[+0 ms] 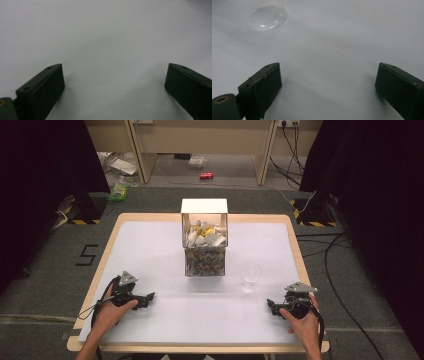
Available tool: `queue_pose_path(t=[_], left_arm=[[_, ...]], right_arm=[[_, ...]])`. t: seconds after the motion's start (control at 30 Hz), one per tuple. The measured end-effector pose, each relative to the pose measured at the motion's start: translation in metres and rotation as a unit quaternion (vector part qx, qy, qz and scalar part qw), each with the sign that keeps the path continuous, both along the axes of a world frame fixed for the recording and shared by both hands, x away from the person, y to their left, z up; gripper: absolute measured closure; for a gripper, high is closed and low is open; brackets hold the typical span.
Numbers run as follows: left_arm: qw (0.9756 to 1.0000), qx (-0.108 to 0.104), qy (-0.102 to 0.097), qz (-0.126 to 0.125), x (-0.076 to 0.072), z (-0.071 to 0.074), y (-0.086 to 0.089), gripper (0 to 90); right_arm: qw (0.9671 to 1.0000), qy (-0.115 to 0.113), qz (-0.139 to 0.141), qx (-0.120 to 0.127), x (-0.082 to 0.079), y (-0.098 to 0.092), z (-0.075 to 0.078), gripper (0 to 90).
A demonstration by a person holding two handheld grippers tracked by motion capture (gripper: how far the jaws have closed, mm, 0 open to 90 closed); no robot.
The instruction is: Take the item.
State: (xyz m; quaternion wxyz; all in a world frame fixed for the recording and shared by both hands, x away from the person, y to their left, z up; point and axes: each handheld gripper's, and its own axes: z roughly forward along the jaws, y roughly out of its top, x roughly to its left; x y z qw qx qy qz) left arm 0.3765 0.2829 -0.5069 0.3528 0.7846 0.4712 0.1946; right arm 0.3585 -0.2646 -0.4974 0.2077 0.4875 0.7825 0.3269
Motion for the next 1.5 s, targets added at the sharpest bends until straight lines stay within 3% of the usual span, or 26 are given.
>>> queue_pose_path(t=[0.1,0.2,0.3,0.4,0.7,0.9,1.5], left_arm=[[1.0000,0.000,0.000,0.000,0.000,0.000,0.000,1.8],[1.0000,0.000,0.000,0.000,0.000,0.000,0.000,1.8],[1.0000,0.000,0.000,0.000,0.000,0.000,0.000,1.8],[1.0000,0.000,0.000,0.000,0.000,0.000,0.000,1.8],[1.0000,0.000,0.000,0.000,0.000,0.000,0.000,1.8],[1.0000,0.000,0.000,0.000,0.000,0.000,0.000,1.8],[1.0000,0.000,0.000,0.000,0.000,0.000,0.000,1.8]], right_arm=[[1.0000,-0.003,-0.002,0.002,0.000,0.000,0.000,9.8],[0.9999,-0.012,-0.001,0.006,-0.002,-0.001,0.002,21.6],[0.9998,-0.018,0.001,0.012,-0.003,-0.002,0.004,16.4],[0.9995,-0.028,0.002,0.013,-0.004,-0.001,0.007,18.2],[0.9955,-0.087,-0.001,0.037,-0.011,-0.001,0.027,19.9],[0.9930,-0.109,-0.001,0.045,-0.013,0.003,0.038,22.0],[0.9909,-0.124,0.017,0.047,-0.013,0.022,0.055,25.2]])
